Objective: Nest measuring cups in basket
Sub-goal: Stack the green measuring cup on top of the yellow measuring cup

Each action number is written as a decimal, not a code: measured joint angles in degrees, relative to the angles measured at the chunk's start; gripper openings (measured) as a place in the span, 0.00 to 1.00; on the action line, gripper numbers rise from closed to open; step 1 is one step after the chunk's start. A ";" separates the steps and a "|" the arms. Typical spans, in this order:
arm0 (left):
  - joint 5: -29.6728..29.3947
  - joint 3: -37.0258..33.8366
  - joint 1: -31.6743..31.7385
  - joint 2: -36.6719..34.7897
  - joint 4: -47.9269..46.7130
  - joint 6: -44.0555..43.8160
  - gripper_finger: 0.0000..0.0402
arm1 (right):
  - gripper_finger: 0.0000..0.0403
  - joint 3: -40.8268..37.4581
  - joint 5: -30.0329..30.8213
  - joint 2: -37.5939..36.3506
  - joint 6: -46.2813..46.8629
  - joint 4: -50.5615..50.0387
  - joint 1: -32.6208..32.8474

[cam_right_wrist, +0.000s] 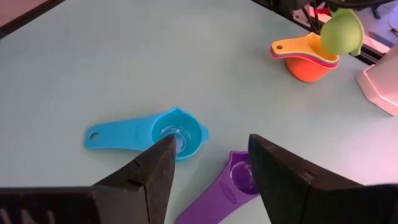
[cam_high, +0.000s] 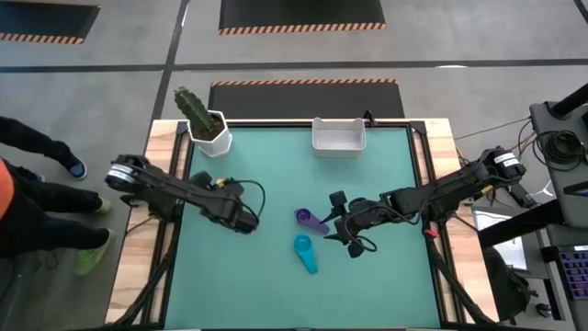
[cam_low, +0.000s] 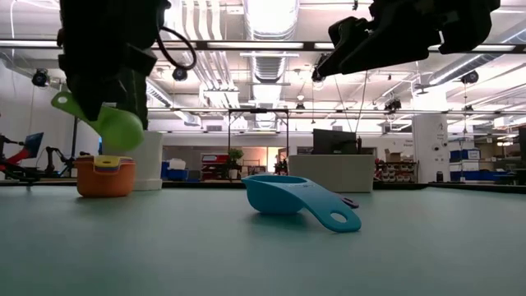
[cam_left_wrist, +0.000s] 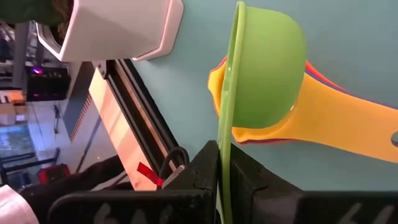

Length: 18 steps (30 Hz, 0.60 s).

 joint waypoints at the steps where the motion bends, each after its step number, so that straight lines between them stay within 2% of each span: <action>1: 0.01 -0.01 -0.15 0.26 0.03 0.01 0.00 | 0.47 0.00 0.00 0.00 0.00 0.00 0.00; 18: 0.07 -3.08 -0.71 1.20 0.03 0.17 0.00 | 0.47 0.00 0.00 0.00 0.00 0.00 0.00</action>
